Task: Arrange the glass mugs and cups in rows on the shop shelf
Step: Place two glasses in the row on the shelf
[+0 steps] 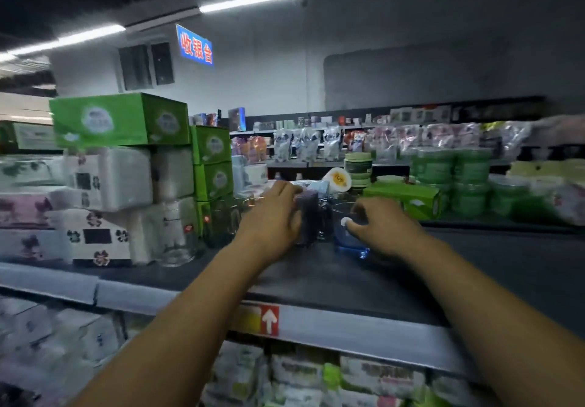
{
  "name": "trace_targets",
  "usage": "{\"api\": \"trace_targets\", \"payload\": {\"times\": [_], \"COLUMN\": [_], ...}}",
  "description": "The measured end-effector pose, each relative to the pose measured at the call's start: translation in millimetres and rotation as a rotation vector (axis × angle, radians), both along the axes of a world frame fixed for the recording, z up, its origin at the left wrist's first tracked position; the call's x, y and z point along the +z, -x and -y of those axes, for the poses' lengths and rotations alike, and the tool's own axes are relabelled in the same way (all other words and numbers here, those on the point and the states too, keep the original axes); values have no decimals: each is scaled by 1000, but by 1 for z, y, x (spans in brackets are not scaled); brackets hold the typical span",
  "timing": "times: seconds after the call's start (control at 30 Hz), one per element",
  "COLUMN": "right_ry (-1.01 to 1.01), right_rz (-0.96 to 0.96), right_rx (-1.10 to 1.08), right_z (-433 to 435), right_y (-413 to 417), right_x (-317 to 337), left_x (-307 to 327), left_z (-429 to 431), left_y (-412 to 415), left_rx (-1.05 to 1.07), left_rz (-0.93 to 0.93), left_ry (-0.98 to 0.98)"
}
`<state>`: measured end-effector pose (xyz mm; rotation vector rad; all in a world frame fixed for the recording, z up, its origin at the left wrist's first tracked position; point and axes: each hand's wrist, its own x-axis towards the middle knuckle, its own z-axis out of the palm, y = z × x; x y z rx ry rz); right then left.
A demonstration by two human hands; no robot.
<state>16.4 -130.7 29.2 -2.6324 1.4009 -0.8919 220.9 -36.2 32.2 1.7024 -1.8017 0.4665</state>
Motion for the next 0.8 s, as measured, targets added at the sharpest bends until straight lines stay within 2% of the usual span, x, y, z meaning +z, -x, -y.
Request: {"api": "trace_targets", "payload": {"times": [0.13, 0.23, 0.37, 0.47, 0.53, 0.6, 0.67, 0.7, 0.73, 0.8], "right_ry": [9, 14, 33, 130, 169, 81, -135, -262, -357, -389], "right_rz": [17, 29, 74, 119, 210, 334, 436, 473, 494, 486], "right_rx": [-7, -2, 29, 43, 22, 26, 76, 117, 148, 167], "right_z": [1, -7, -29, -45, -51, -52, -48, -48, -47, -43], "right_y": [-4, -2, 10, 19, 25, 31, 34, 34, 33, 31], "right_x": [-3, 0, -1, -9, -17, -25, -31, -32, -33, -36], "left_x": [9, 13, 17, 21, 21, 13, 0, -8, -15, -24], "left_z": [33, 47, 45, 20, -1, -20, -30, -31, -31, -27], "left_y": [-13, -18, -13, -4, 2, 7, 9, 8, 6, 7], "left_rx": [-18, -11, -25, -38, -59, -64, -32, -9, -11, -89], "left_rz": [33, 21, -8, 35, 65, 50, -65, -173, -301, -559], "left_ry": [-148, -176, -130, -73, -5, 120, 241, 229, 161, -37]}}
